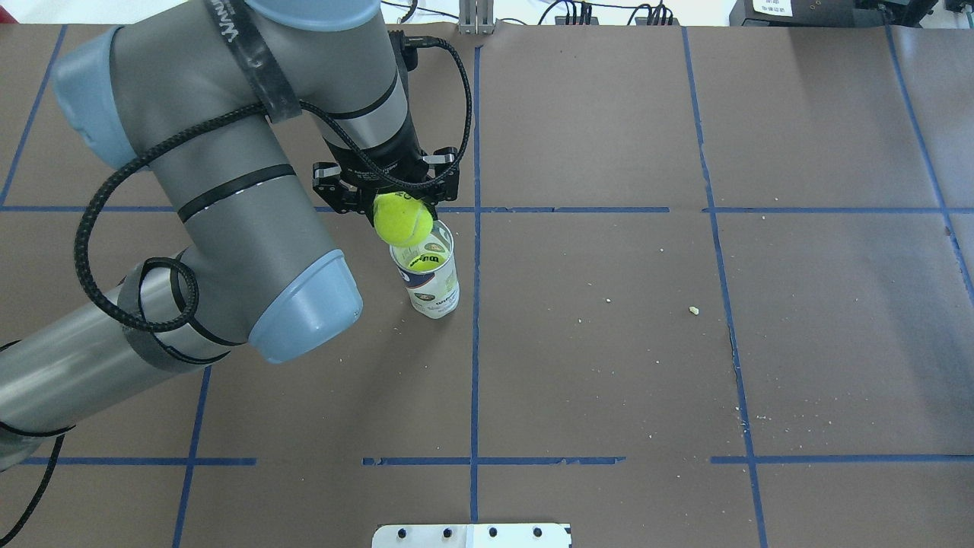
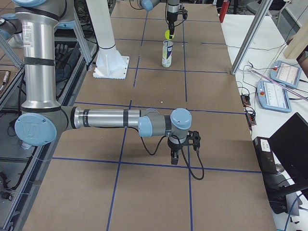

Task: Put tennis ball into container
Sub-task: 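Lower the ball into the cup and open the left gripper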

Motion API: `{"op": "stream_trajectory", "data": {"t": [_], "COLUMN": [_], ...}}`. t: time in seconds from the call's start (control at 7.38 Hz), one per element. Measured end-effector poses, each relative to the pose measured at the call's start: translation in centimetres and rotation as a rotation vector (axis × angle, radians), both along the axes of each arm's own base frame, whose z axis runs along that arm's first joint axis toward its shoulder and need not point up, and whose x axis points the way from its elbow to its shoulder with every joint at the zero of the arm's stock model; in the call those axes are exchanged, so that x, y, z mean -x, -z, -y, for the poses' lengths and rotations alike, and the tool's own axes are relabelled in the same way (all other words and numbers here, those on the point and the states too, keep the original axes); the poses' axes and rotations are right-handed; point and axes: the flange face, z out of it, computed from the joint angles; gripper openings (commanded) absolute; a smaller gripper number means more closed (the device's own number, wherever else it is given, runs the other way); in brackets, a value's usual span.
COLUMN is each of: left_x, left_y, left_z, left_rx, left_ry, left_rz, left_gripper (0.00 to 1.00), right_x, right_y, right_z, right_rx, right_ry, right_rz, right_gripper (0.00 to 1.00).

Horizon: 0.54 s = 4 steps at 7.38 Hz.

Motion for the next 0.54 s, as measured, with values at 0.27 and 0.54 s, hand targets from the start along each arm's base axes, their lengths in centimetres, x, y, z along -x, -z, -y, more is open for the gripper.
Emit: {"op": "stream_trajectory", "data": {"t": [0.27, 0.54], "left_x": [-0.84, -1.06], "left_y": [-0.31, -0.38], "left_z": [-0.42, -0.43], "left_rx": [-0.003, -0.007], "left_ry": [-0.014, -0.017], "left_rz": [-0.004, -0.008], "left_gripper": [0.42, 1.00], "right_x": [0.00, 0.00], "right_y": [0.00, 0.00], "right_z": [0.00, 0.00], "right_rx": [0.000, 0.000], "right_ry": [0.000, 0.000], "right_rz": [0.000, 0.000], "right_gripper": [1.00, 1.00]}}
